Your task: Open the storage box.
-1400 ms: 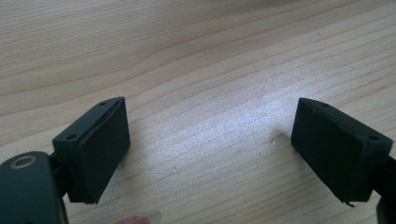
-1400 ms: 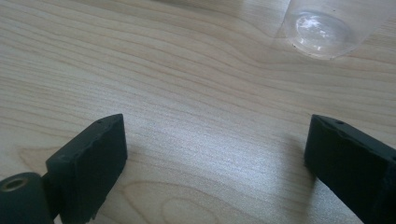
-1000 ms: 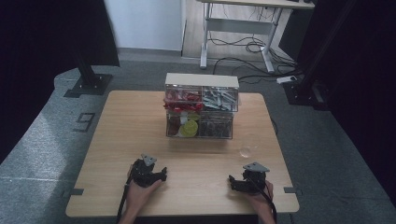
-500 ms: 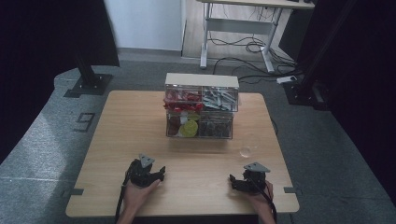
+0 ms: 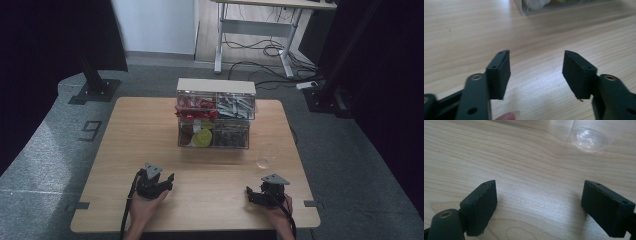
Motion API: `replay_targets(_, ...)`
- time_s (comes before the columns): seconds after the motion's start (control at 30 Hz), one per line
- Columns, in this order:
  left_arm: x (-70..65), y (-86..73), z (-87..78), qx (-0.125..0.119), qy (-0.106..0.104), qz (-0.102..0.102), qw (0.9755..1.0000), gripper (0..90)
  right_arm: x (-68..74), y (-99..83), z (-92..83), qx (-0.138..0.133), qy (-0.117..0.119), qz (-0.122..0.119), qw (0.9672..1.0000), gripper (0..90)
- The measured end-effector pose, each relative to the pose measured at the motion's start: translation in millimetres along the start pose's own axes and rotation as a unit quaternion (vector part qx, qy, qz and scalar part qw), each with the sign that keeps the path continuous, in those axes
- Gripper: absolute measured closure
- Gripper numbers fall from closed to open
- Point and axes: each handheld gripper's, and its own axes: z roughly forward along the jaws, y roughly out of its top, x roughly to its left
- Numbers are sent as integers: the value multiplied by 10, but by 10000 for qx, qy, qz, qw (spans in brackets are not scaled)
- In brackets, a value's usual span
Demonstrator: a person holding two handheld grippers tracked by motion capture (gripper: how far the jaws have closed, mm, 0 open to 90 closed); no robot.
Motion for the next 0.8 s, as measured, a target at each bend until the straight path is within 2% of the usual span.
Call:
replay_targets(0.13,-32,72,-58,-141,-81,63,9998,460,0,0,0,0,-1,0,10000,135)
replay_targets(0.27,-73,117,-147,-421,-167,186,9988,562,0,0,0,0,-4,4,10000,135)
replay_targets(0.47,-53,172,-193,-579,-213,159,9980,655,-2,0,0,-1,-22,16,10000,136)
replay_targets(0.6,-47,227,-204,-679,-362,86,9970,717,-3,0,0,-2,-37,34,10000,136)
replay_targets(0.8,-74,313,-205,-685,-517,183,9961,786,-6,0,0,-2,-62,60,10000,136)
